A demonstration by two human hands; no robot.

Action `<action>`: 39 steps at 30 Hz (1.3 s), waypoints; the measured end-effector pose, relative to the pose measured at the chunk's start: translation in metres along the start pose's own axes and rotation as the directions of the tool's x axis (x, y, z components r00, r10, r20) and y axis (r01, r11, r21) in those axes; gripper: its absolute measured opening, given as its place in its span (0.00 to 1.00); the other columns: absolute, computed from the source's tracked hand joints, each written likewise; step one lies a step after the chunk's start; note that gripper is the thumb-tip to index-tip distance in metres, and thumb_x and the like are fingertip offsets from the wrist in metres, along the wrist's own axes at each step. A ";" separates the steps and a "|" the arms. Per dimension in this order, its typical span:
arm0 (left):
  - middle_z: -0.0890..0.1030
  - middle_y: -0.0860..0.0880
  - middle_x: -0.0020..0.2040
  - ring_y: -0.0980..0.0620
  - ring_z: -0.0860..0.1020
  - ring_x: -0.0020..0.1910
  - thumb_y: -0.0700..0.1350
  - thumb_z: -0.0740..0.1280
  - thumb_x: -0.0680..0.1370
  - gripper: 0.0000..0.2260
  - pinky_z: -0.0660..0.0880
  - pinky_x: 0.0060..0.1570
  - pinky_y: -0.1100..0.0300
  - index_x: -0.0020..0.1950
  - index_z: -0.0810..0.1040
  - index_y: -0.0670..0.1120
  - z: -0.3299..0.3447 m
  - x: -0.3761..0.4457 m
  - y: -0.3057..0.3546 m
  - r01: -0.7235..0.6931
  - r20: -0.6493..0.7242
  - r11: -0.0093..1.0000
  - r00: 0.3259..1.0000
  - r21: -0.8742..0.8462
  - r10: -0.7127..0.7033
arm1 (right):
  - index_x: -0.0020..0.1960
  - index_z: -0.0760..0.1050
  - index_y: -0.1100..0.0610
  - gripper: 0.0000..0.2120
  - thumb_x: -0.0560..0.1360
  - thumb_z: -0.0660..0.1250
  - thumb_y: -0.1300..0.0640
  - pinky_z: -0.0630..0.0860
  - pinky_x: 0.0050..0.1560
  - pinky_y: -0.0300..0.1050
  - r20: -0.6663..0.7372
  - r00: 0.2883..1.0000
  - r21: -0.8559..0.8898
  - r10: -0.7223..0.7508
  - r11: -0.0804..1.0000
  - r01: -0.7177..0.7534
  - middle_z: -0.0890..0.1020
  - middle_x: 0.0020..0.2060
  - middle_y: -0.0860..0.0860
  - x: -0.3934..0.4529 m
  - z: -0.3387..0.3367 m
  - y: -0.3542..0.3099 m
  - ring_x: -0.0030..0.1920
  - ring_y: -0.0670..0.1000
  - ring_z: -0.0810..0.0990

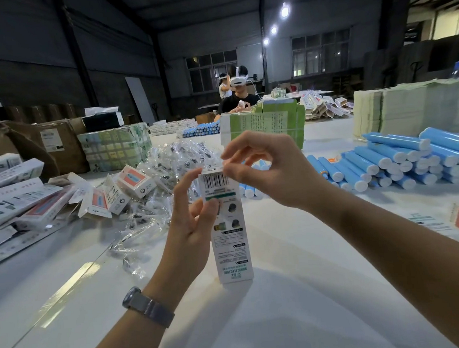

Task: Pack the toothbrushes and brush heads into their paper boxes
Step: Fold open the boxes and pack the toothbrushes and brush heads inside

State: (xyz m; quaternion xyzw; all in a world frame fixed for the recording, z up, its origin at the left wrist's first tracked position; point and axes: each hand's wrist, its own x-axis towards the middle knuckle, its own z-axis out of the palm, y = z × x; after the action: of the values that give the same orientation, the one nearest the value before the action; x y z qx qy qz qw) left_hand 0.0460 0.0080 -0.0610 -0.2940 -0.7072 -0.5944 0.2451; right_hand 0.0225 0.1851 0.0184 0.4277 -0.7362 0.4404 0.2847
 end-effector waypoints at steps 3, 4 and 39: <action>0.84 0.56 0.50 0.53 0.84 0.47 0.46 0.58 0.81 0.19 0.80 0.42 0.61 0.62 0.64 0.71 0.000 0.000 0.000 -0.007 0.006 1.000 1.000 0.022 0.006 | 0.46 0.78 0.51 0.06 0.73 0.74 0.57 0.80 0.46 0.44 -0.015 1.000 0.001 0.014 1.000 -0.014 0.81 0.38 0.38 0.002 0.001 -0.003 0.41 0.40 0.81; 0.84 0.56 0.50 0.52 0.84 0.47 0.47 0.59 0.81 0.19 0.81 0.42 0.61 0.61 0.64 0.72 0.000 0.000 0.000 -0.008 0.004 0.999 1.000 0.033 0.008 | 0.46 0.78 0.51 0.06 0.73 0.75 0.58 0.80 0.46 0.45 -0.009 1.000 -0.002 0.017 1.000 -0.017 0.82 0.38 0.38 0.003 0.002 -0.003 0.41 0.40 0.81; 0.86 0.47 0.50 0.45 0.85 0.49 0.53 0.71 0.71 0.23 0.83 0.43 0.43 0.61 0.70 0.72 -0.001 0.001 -0.005 0.057 -0.071 0.996 0.996 -0.067 -0.062 | 0.41 0.76 0.44 0.11 0.75 0.73 0.58 0.78 0.42 0.37 0.036 0.987 -0.022 0.155 0.988 -0.154 0.82 0.39 0.40 0.000 0.014 -0.006 0.41 0.48 0.81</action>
State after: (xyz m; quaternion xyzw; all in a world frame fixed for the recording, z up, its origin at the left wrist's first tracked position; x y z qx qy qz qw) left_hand 0.0416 0.0063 -0.0633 -0.2588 -0.6865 -0.6345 0.2433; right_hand 0.0272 0.1716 0.0147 0.3748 -0.7766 0.4460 0.2398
